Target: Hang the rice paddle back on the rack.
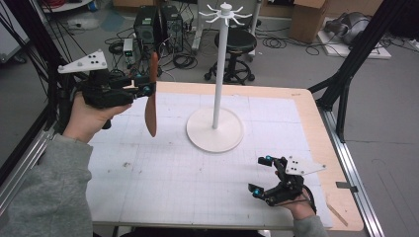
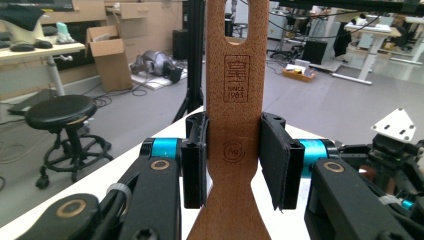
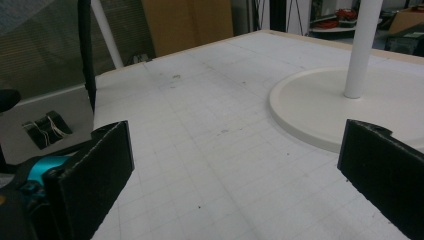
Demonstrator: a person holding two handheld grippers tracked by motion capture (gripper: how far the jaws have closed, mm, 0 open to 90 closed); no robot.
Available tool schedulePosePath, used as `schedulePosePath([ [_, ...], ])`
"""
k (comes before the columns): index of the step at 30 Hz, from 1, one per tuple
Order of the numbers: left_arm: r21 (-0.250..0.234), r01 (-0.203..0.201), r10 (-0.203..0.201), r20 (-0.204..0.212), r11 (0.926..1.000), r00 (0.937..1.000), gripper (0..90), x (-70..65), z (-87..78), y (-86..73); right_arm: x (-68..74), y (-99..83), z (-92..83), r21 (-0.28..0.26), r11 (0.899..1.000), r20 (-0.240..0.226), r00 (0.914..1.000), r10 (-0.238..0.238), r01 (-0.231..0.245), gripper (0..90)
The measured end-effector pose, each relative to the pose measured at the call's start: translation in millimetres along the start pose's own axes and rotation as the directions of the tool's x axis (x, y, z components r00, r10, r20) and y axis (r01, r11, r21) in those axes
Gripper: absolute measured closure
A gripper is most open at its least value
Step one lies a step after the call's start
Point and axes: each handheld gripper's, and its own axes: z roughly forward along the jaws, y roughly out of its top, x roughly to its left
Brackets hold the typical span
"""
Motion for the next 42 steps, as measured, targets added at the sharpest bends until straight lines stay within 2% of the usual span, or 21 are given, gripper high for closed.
schedulePosePath([
  [4,0.018,-0.011,0.011,-0.002,0.9998,0.9999,65.2,-0.8,8.6,6.2,0.0,-0.1,0.3,0.001,1.0,0.002,1.0,0.005,-0.005,0.0],
  [10,0.012,-0.024,0.024,0.01,0.9996,0.9997,65.2,-3.4,21.1,19.3,1.7,-1.5,1.6,0.015,1.0,-0.001,1.0,-0.003,0.003,0.0],
  [13,-0.001,-0.038,0.038,0.006,0.9993,0.9993,65.2,-5.7,27.5,25.9,2.9,-2.2,3.2,0.024,1.0,-0.007,1.0,-0.006,0.006,0.0],
  [20,0.008,-0.055,0.055,-0.002,0.9985,0.9985,65.2,-7.4,38.4,37.7,2.3,-2.4,1.6,0.016,1.0,0.0,1.0,-0.003,0.003,0.0],
  [22,0.001,-0.051,0.051,0.007,0.9987,0.9987,65.2,-6.9,41.6,41.1,2.6,-2.4,1.7,0.017,1.0,-0.002,1.0,-0.004,0.004,0.0],
  [28,0.015,-0.054,0.054,-0.003,0.9984,0.9985,65.2,-5.3,50.6,51.7,1.6,-3.0,2.4,0.022,1.0,-0.001,1.0,0.001,0.0,0.0],
  [32,0.023,-0.047,0.047,0.013,0.9986,0.9988,65.2,-7.0,57.3,57.9,1.8,-2.9,2.1,0.017,1.0,-0.001,1.0,0.004,-0.004,0.0],
  [35,0.017,-0.023,0.023,0.013,0.9996,0.9997,65.2,-7.3,63.0,62.8,2.5,-3.0,2.9,0.02,1.0,0.002,1.0,0.001,-0.001,0.0],
  [42,0.038,-0.04,0.041,-0.018,0.9985,0.999,65.2,-11.8,77.9,74.7,3.6,-3.3,5.4,0.032,0.999,-0.007,0.9999,-0.009,0.01,0.0],
])
